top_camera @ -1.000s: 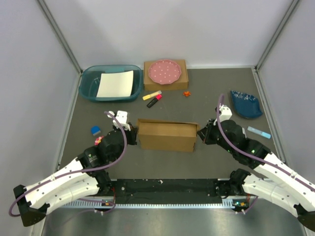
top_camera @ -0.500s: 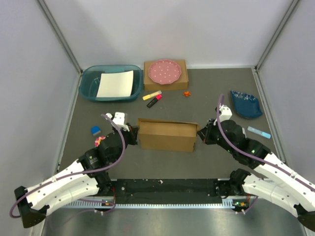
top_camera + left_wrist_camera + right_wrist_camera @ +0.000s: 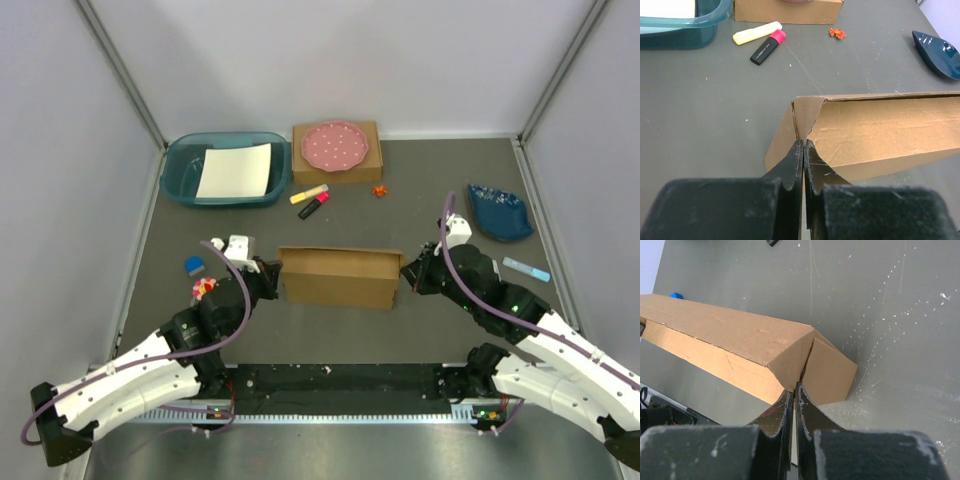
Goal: Fold the paper box
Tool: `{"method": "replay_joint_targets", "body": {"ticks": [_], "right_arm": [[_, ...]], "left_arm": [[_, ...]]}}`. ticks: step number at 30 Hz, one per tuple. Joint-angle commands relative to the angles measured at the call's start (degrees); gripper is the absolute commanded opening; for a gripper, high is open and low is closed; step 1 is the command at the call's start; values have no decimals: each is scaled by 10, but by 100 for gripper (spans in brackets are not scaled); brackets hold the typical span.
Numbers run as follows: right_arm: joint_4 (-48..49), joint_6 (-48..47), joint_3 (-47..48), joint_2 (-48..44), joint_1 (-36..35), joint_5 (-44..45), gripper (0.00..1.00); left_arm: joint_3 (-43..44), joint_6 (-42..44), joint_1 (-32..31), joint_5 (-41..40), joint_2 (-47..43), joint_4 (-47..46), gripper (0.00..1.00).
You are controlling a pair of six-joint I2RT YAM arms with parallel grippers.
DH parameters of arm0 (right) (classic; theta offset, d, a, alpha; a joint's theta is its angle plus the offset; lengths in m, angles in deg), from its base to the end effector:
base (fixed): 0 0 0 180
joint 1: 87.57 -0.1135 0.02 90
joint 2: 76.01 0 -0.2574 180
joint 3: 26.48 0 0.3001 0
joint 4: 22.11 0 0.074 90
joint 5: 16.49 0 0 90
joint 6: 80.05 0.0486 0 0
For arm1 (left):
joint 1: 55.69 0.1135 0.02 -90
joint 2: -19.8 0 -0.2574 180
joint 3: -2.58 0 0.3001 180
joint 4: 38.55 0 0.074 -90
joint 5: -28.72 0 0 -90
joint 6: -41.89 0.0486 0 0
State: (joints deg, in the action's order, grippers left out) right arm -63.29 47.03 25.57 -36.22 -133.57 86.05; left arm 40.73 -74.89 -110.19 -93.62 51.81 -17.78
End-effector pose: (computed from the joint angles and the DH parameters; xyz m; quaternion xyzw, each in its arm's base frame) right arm 0.1616 0.1522 0.2832 -0.0112 0.8578 0.2645 0.4404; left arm 0.1440 -0.1570 0.2530 0.0168 0.7787 -0.2152 0.5891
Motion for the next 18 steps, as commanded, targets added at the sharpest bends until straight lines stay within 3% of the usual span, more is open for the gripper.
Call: {"method": "replay_joint_targets", "body": {"ticks": [1, 3, 7, 18], "right_arm": [[-59, -2, -13, 6, -5, -14, 0], [-59, -2, -8, 5, -5, -16, 3], [-62, -1, 8, 3, -4, -13, 19], [-63, -23, 90, 20, -5, 26, 33]], "left_arm": [[-38, -25, 0, 10, 14, 82, 0], [-44, -32, 0, 15, 24, 79, 0], [-43, -49, 0, 27, 36, 78, 0], [-22, -30, 0, 18, 30, 72, 0]]}}
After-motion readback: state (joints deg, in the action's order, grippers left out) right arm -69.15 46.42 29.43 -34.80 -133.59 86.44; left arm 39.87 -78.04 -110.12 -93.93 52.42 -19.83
